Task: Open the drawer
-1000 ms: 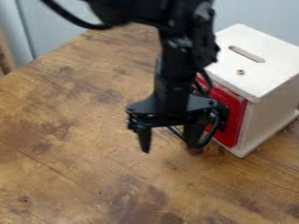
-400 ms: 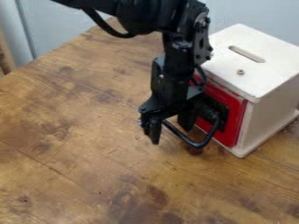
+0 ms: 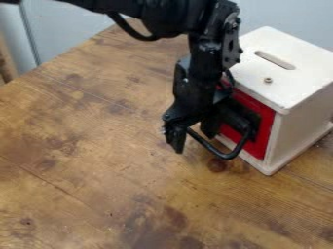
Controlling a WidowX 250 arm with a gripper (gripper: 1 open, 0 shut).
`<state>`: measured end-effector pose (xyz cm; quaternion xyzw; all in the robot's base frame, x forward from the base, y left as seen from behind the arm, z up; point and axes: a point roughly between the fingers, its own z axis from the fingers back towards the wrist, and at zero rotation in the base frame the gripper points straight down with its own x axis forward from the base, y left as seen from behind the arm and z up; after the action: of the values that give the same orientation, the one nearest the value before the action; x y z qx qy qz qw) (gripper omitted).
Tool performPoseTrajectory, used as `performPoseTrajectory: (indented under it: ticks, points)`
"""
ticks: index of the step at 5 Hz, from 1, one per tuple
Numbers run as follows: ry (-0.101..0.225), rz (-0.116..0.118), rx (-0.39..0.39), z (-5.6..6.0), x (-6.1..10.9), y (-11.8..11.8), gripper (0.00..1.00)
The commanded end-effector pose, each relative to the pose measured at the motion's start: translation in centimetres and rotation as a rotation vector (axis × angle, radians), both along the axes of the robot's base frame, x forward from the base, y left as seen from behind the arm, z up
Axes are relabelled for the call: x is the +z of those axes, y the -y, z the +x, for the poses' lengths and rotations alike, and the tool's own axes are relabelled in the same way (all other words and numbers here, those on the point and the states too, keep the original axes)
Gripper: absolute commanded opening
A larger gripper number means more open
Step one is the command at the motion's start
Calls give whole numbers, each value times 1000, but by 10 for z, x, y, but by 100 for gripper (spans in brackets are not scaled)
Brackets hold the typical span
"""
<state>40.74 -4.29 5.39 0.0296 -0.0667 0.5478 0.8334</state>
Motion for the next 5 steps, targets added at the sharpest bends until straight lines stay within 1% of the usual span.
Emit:
performPoseTrajectory:
  ticks: [1,2,3,4,5]
  points:
    - [-11,29,37,9,3,-4,0]
    - [-55,1,51,13,-2,-5,100]
    - [-73,-61,61,14,0,-5,0]
    - [-23,-131,70,17,-2,-6,0]
    - [77,-170,52,13,2,-2,0]
